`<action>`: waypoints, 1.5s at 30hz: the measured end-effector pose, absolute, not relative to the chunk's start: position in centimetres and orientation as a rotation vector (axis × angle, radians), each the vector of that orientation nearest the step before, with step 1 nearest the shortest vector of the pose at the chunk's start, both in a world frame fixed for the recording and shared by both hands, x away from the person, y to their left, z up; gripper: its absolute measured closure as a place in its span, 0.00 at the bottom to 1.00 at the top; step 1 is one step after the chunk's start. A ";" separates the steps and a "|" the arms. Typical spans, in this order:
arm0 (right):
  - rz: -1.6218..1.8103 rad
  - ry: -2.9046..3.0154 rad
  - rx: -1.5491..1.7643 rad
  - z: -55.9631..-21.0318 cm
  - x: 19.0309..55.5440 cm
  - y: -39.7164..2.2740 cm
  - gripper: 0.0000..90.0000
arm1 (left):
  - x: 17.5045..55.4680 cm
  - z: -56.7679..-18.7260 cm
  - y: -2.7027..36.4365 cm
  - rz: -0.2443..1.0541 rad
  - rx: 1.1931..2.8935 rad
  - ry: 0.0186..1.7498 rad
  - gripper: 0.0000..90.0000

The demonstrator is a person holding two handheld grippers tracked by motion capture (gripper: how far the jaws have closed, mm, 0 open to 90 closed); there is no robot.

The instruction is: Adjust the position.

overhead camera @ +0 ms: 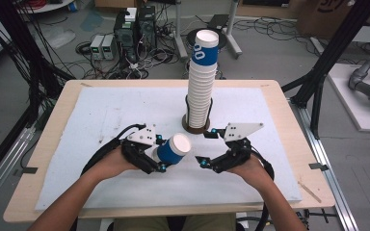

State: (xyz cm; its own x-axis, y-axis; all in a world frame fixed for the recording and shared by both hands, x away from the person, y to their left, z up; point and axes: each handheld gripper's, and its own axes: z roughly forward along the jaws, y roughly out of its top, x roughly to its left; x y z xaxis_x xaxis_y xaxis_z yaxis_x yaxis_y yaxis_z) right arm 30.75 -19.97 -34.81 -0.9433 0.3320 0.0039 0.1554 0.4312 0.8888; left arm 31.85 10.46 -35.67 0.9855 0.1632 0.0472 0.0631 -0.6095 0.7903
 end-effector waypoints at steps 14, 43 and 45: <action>1.451 2.594 0.212 -33.4 31.0 -18.0 0.17 | 31.6 -35.3 9.3 0.142 2.372 0.070 0.29; 1.152 2.838 0.002 -34.8 31.1 -13.6 0.34 | 31.1 -36.6 7.7 0.074 2.463 0.020 0.28; 1.152 2.829 0.002 -34.8 31.2 -13.6 0.34 | 31.2 -36.6 7.7 0.078 2.462 0.017 0.28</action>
